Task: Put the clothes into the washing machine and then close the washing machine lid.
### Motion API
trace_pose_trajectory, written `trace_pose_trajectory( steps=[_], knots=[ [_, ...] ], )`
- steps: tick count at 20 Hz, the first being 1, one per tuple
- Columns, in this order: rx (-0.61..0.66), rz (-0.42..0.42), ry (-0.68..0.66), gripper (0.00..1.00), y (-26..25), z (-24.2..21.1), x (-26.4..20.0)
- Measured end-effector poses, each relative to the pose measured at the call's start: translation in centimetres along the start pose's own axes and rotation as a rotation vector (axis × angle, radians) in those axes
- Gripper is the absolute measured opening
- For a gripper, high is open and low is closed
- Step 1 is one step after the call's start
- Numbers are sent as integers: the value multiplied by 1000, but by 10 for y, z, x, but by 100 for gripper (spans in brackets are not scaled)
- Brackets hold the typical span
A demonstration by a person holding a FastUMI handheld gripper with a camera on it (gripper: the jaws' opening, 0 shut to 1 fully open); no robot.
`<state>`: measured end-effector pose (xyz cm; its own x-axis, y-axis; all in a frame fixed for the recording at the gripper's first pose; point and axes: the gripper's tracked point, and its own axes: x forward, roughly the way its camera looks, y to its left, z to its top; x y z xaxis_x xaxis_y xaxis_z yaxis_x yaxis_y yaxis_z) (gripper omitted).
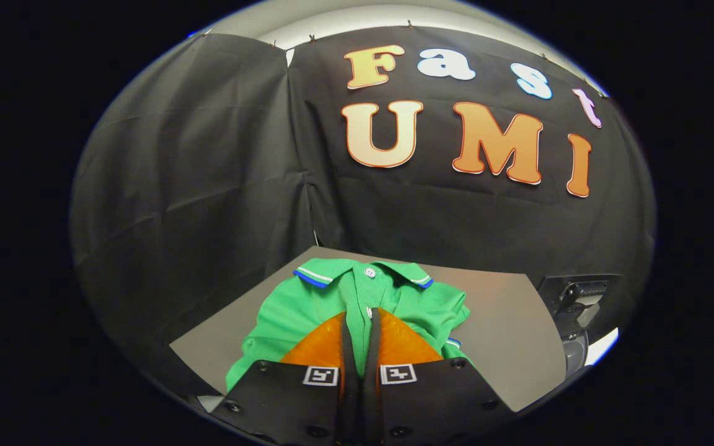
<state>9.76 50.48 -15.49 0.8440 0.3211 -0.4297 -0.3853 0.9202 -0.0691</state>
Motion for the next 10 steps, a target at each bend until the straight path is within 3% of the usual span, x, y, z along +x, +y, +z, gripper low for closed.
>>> trace_pose_trajectory(
  steps=[10],
  knots=[
    [60, 75, -178, 11, -4, 58, -41]
  ],
)
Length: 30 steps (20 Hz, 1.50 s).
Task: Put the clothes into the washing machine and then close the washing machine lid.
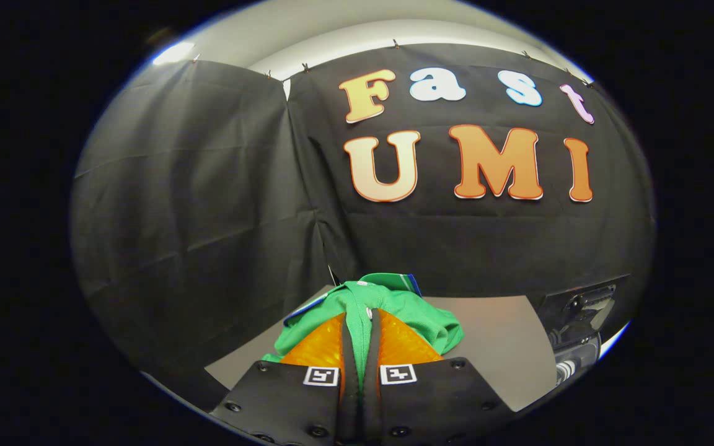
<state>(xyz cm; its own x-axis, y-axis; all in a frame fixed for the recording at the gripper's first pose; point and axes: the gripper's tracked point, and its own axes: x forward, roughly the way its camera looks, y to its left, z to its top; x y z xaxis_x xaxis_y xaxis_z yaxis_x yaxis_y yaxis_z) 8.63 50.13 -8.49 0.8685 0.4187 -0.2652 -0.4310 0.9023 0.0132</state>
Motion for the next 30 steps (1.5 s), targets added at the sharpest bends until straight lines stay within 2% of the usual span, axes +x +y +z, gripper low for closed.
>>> trace_pose_trajectory(
  steps=[7, 12, 17, 22, 30],
  knots=[
    [5, -4, -108, 11, -16, 55, -29],
    [48, -22, -164, 11, -57, 88, -58],
    [41, -67, -214, 11, -121, 115, -90],
    [50, -138, -232, 11, -207, 128, -121],
    [68, -244, -225, 11, -334, 119, -161]
  ],
)
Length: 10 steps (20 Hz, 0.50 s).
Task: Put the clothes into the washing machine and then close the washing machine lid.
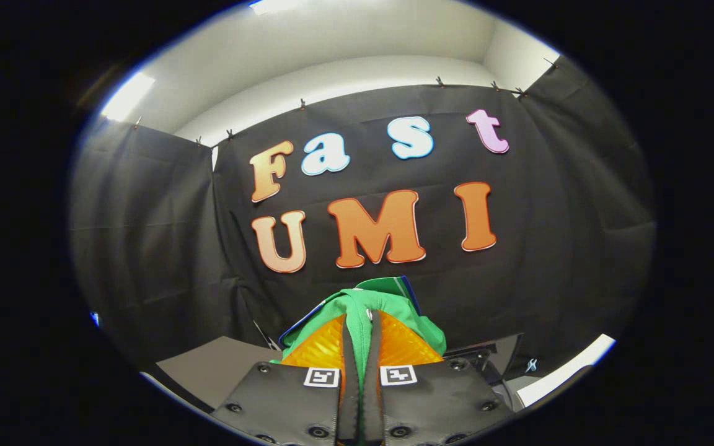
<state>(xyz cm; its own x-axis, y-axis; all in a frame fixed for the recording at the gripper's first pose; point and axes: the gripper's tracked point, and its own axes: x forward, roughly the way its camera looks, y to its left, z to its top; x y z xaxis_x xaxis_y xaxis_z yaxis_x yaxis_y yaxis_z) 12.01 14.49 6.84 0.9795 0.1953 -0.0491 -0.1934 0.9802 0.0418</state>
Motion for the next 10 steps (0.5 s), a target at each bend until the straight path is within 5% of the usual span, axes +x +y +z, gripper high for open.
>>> trace_pose_trajectory(
  steps=[10],
  knots=[
    [-2, -42, 70, 11, -105, -36, -4]
  ],
)
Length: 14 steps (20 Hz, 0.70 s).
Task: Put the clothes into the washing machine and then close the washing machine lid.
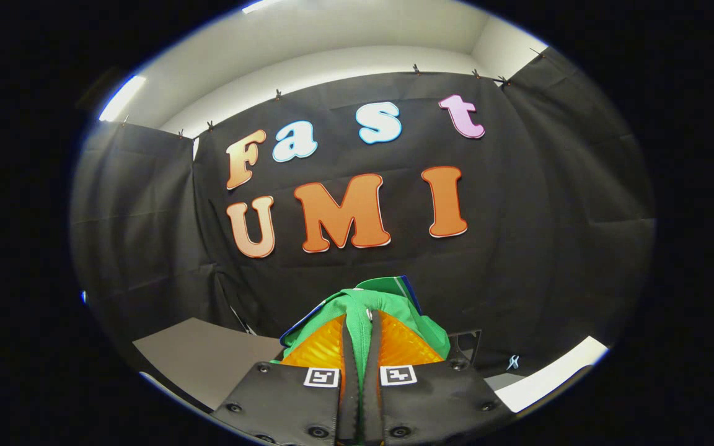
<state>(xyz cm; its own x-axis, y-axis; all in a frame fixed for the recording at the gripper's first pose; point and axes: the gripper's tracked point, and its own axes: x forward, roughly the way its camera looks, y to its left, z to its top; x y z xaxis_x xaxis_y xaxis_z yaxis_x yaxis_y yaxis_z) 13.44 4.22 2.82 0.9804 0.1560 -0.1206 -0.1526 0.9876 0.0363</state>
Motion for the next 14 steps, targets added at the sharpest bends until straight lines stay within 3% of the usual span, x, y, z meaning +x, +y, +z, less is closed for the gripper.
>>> trace_pose_trajectory(
  steps=[14],
  knots=[
    [-24, -44, 276, 11, -54, -172, 30]
  ],
)
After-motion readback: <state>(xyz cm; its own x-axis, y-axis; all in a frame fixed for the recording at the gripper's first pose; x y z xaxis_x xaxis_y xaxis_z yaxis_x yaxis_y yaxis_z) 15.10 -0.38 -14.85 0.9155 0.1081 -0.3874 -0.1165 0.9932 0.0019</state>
